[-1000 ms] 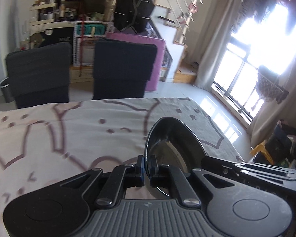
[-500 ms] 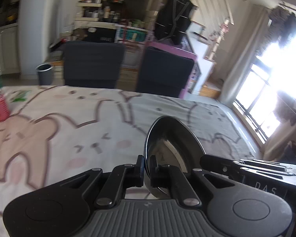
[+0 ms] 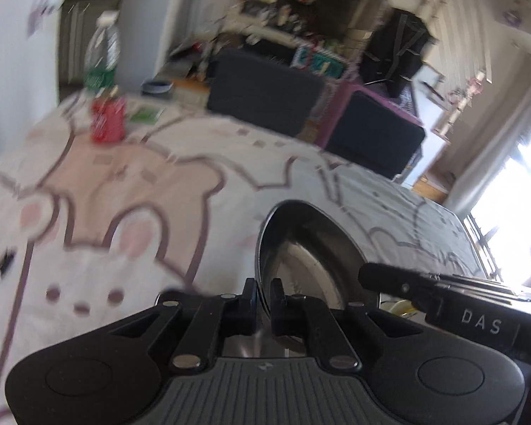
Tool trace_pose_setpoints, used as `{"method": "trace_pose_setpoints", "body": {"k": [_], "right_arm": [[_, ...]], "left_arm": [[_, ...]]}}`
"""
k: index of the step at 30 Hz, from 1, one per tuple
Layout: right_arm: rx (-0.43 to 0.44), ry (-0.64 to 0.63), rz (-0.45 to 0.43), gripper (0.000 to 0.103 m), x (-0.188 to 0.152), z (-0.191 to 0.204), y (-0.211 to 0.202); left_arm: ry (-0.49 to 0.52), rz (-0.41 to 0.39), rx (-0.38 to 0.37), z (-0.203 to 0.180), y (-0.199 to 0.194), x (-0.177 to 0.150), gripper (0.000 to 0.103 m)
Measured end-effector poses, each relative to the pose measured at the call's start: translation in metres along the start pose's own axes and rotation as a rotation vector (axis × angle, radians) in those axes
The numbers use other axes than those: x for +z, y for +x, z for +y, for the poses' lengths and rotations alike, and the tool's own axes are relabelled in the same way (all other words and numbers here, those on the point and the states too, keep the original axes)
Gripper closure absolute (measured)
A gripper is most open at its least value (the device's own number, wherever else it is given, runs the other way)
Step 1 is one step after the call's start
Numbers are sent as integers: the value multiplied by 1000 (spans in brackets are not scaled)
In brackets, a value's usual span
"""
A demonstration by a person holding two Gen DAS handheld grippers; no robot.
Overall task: Organize plates and bowls
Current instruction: 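Lift the round steel cup with both grippers and carry it over the trays, then lower the round steel cup into the stacked steel trays with both grippers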
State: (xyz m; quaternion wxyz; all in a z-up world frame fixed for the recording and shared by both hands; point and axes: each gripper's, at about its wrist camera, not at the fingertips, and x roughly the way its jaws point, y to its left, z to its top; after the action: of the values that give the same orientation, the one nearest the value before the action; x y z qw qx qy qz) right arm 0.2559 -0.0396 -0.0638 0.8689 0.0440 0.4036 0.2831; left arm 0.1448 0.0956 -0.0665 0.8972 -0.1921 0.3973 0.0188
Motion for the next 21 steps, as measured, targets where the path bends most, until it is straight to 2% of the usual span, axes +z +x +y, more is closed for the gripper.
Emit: {"method": "trace_pose_setpoints", "body": {"k": [6, 12, 21], "right_arm": [[12, -76, 56, 96, -3, 21, 26], [31, -98, 103, 96, -6, 21, 46], [49, -165, 171, 95, -14, 40, 78]], "left_arm": [[-41, 62, 12, 18, 7, -18, 91], [-70, 121, 10, 30, 12, -35, 86], [-131, 186, 40, 53, 22, -42, 84]]}}
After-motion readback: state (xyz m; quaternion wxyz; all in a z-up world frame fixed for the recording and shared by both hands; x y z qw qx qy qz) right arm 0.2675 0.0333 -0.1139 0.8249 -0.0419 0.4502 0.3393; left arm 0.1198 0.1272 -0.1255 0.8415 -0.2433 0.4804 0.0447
